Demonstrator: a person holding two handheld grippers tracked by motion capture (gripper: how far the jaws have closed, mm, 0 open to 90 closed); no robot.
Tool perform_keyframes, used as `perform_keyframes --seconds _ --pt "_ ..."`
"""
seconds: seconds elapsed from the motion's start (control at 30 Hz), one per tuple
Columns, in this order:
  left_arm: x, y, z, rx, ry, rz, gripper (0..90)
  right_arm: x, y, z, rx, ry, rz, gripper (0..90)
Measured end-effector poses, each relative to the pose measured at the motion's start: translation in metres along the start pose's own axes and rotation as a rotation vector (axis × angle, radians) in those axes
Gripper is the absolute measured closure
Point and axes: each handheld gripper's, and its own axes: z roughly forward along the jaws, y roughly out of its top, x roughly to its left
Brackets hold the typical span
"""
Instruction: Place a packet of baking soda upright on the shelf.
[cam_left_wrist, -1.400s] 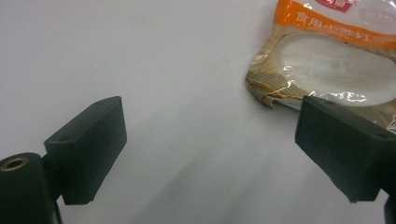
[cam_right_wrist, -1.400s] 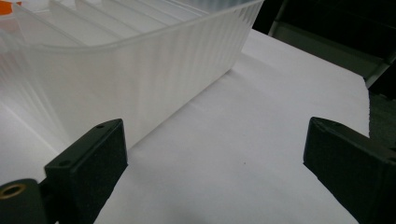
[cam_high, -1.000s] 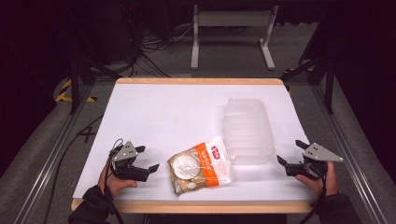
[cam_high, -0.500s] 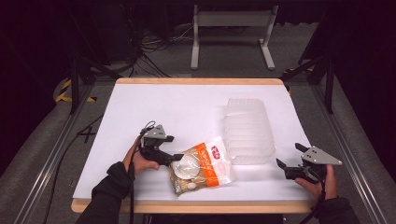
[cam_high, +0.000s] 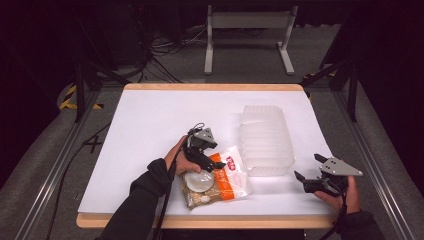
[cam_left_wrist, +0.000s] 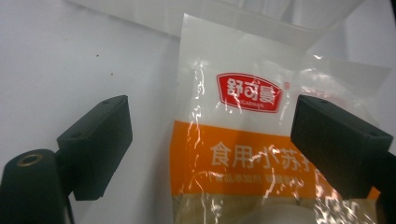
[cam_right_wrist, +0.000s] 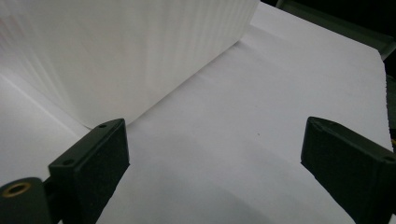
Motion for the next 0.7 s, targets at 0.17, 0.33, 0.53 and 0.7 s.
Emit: perform_keyframes --seconds 0.17,0.33,0.53,0.7 --pt "-0.002 0.007 0.017 0.049 -0.023 0.026 12.9 0.000 0.000 -0.001 -0.005 0.015 -0.001 7.7" --pt "-0.005 0.015 0.030 0.090 -0.032 0.043 12.6 -0.001 -0.001 -0.001 -0.009 0.023 0.009 7.7" --pt "-0.009 0.026 0.038 0.136 -0.097 0.072 24.0 -0.001 -0.001 -0.001 -0.006 0.027 0.005 7.7" --pt "-0.008 0.027 0.038 0.175 -0.118 0.081 71.0 -0.002 -0.001 0.000 -0.003 0.030 0.010 7.7"
